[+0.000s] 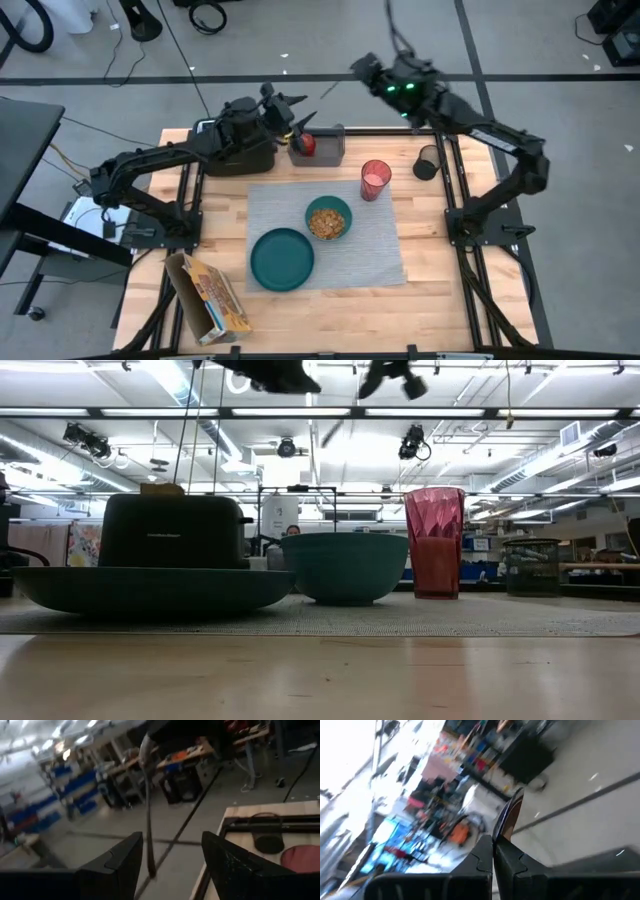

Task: Arrange a breakfast setting
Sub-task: Put the black spoon on the bottom right of the placemat

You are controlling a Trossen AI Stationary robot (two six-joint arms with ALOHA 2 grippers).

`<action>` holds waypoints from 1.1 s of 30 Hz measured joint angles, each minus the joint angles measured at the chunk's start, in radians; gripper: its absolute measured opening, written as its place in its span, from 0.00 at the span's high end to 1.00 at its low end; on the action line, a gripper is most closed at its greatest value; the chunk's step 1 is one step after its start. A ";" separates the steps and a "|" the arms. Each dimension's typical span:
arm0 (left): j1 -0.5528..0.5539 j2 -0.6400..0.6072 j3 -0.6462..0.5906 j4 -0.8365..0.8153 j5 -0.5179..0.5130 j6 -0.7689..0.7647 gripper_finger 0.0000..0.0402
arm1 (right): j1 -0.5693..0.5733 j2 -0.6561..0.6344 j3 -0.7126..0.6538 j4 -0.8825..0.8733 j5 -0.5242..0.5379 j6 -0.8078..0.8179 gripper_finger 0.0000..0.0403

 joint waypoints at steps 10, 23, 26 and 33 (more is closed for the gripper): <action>0.075 0.015 0.000 -0.060 0.039 -0.044 0.52 | 0.069 0.133 0.000 0.162 -0.059 0.109 0.98; 0.074 0.062 -0.001 -0.090 -0.051 -0.131 0.62 | 0.108 0.125 -0.001 0.173 0.004 0.085 0.98; 0.074 0.068 -0.001 -0.099 -0.068 -0.175 0.71 | 0.116 0.125 -0.001 0.174 0.027 0.083 0.98; 0.065 0.068 -0.001 -0.104 -0.070 -0.168 0.95 | 0.116 0.125 -0.001 0.133 0.042 0.097 0.98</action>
